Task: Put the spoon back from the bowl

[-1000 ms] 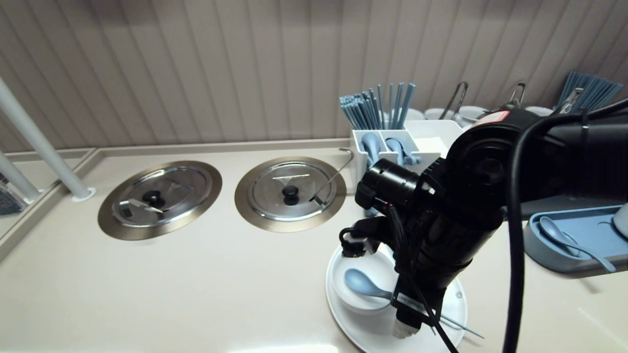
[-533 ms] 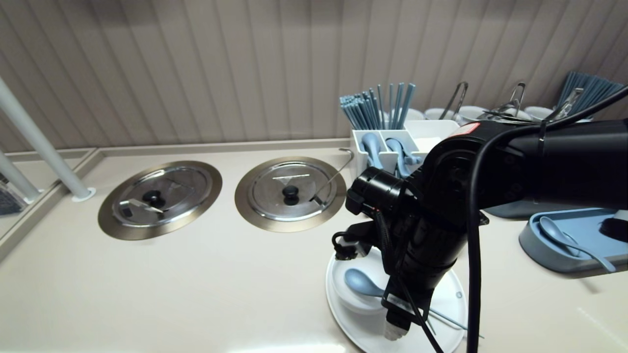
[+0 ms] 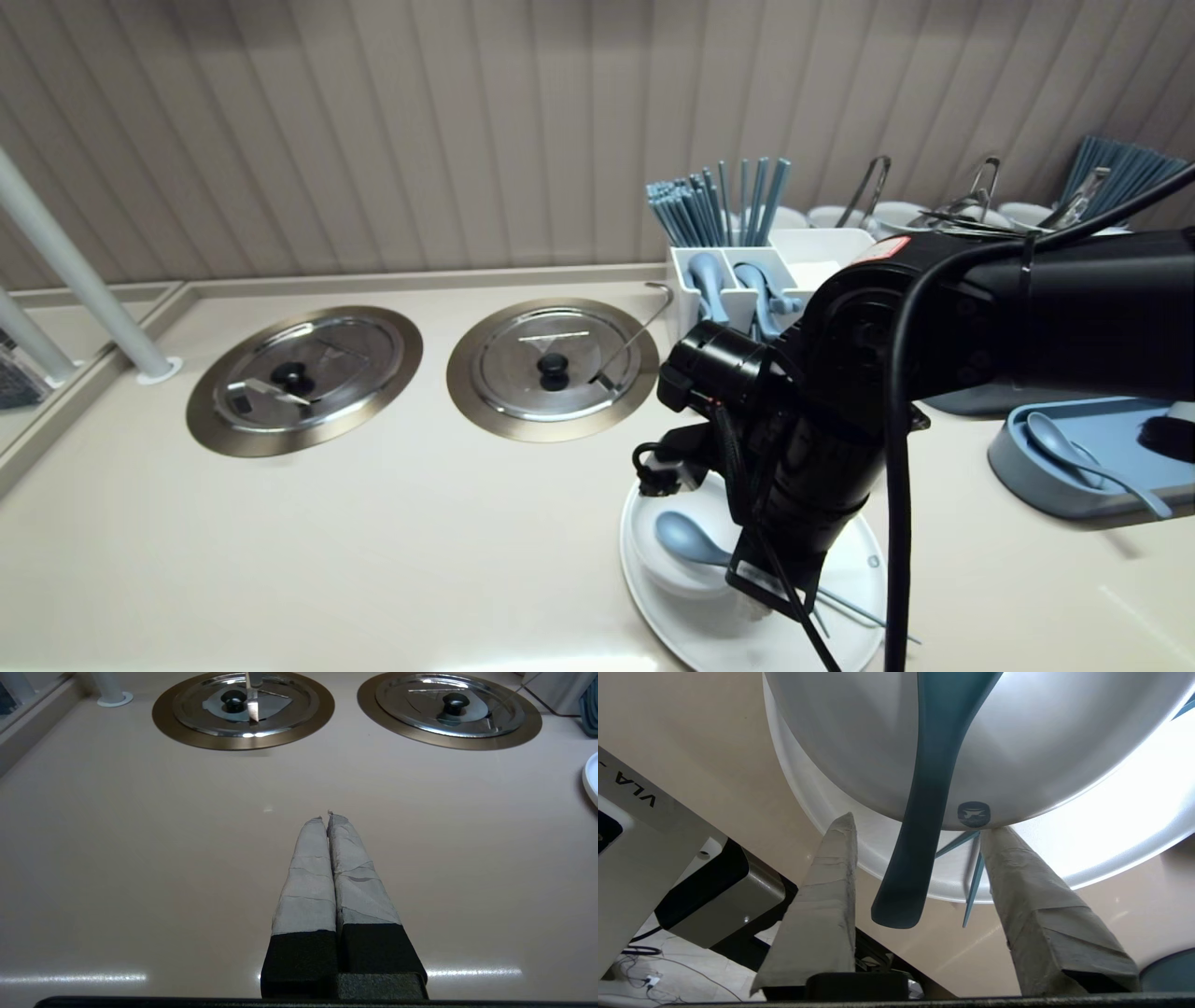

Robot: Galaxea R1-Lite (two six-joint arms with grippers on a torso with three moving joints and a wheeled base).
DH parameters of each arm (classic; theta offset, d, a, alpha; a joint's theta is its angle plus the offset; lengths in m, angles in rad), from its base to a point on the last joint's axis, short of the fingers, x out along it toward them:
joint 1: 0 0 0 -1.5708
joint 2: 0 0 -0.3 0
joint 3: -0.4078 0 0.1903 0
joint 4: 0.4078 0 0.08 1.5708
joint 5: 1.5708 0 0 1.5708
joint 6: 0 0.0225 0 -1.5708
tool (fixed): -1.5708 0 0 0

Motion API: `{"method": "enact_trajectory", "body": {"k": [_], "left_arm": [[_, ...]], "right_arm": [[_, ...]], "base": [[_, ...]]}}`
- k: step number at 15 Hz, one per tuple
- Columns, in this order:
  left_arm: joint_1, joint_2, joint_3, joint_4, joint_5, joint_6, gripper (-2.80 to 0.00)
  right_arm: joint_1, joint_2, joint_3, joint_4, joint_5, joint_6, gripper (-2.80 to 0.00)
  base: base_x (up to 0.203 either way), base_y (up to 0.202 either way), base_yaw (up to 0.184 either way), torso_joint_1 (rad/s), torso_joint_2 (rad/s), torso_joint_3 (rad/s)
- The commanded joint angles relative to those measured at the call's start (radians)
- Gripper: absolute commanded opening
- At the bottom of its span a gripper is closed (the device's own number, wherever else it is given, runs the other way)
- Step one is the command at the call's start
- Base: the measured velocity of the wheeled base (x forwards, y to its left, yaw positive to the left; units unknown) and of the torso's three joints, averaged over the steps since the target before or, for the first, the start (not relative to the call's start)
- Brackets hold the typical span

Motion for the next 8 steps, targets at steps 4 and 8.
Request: {"method": "enact_trajectory", "body": {"k": [4, 8], "left_arm": [[0.0, 0.0, 0.009, 0.0, 0.0, -0.001, -2.8], [0.0, 0.0, 0.009, 0.0, 0.0, -0.001, -2.8]], "right_arm": [[0.0, -0.014, 0.0, 0.007, 0.0, -0.002, -2.8], [0.001, -0.031, 0.003, 0.007, 0.0, -0.002, -2.8]], "base": [[0.0, 0.0, 0.0, 0.0, 0.0, 0.0], [0.0, 0.0, 0.0, 0.0, 0.0, 0.0]]}}
